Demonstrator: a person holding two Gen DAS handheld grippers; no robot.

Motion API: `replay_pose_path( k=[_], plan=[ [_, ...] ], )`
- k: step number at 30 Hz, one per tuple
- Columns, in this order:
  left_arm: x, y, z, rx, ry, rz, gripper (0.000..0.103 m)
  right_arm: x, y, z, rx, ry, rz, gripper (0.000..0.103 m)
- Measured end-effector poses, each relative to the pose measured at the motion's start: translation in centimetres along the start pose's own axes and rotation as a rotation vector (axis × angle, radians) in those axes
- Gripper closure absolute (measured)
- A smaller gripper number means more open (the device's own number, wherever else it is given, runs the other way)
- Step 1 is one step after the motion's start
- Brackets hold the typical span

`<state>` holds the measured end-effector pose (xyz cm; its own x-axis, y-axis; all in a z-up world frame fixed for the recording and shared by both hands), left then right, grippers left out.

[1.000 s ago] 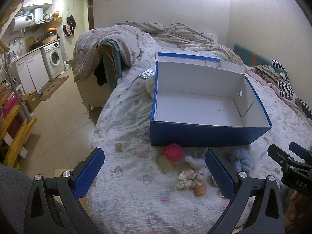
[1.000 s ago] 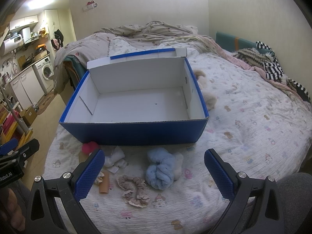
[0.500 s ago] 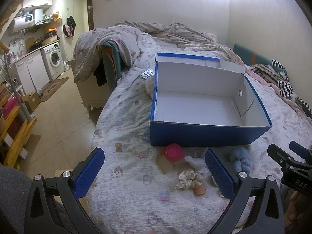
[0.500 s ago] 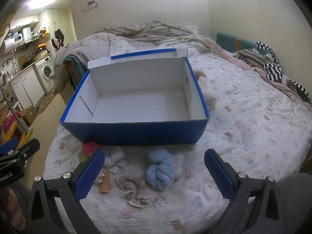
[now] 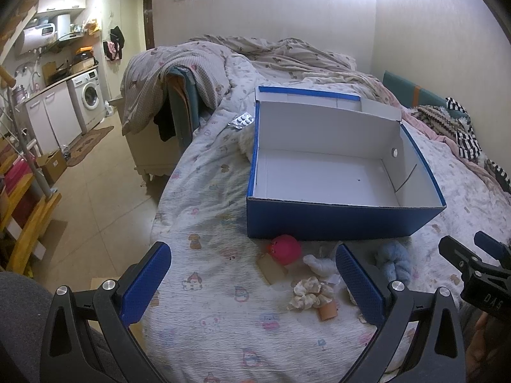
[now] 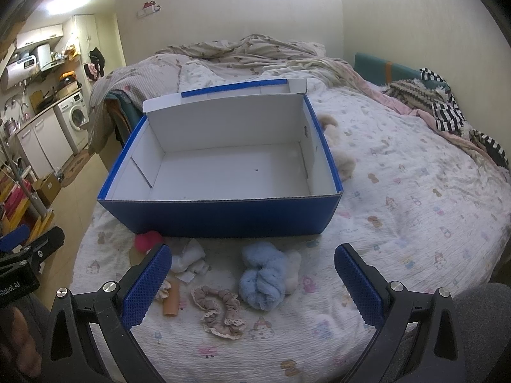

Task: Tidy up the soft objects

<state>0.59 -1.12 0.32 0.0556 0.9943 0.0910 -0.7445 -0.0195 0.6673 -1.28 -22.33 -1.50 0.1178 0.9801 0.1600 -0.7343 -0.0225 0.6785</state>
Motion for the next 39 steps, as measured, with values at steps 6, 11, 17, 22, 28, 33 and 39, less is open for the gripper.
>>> replay_pose_path(
  k=[6,11,17,22,28,33,39],
  plan=[
    [0.0,0.1,0.0,0.001,-0.001,-0.002,0.000,0.0,0.0,0.0,0.002,0.007,0.001,0.000],
    [-0.3,0.5,0.5,-0.010,-0.011,-0.011,0.000,1.1,0.3,0.8,0.013,0.014,0.008,0.000],
    [-1.0,0.6,2.9,-0.006,-0.025,-0.034,0.000,1.5,0.2,2.8,0.046,0.006,0.057,0.000],
    [-0.5,-1.6,4.4,0.082,-0.023,-0.021,0.000,0.9,-1.5,4.0,0.158,-0.007,0.105,0.000],
    [0.8,-5.9,4.1,0.258,-0.025,-0.010,0.000,0.2,-5.8,3.9,0.392,0.011,0.103,0.000],
    [2.4,-9.9,2.6,0.418,0.014,-0.003,0.000,-0.5,-8.6,3.0,0.479,0.038,0.069,0.000],
    [5.5,-13.7,-0.1,0.540,0.155,-0.024,0.002,-3.0,-11.2,2.1,0.532,-0.083,0.068,0.000]
  ],
)
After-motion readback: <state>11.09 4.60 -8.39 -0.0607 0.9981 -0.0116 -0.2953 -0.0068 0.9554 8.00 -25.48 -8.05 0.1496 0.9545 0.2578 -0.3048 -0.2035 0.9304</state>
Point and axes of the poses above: each gripper's, at about its wrist camera, not at the fingertips, and y roughly against the way its jaws point, x to its left, z to its top, the point moved 1 cm from there along -y, roughly the way its jaws point, and after that the axes turned 7 degrees about -y, right-handed, at the moved point
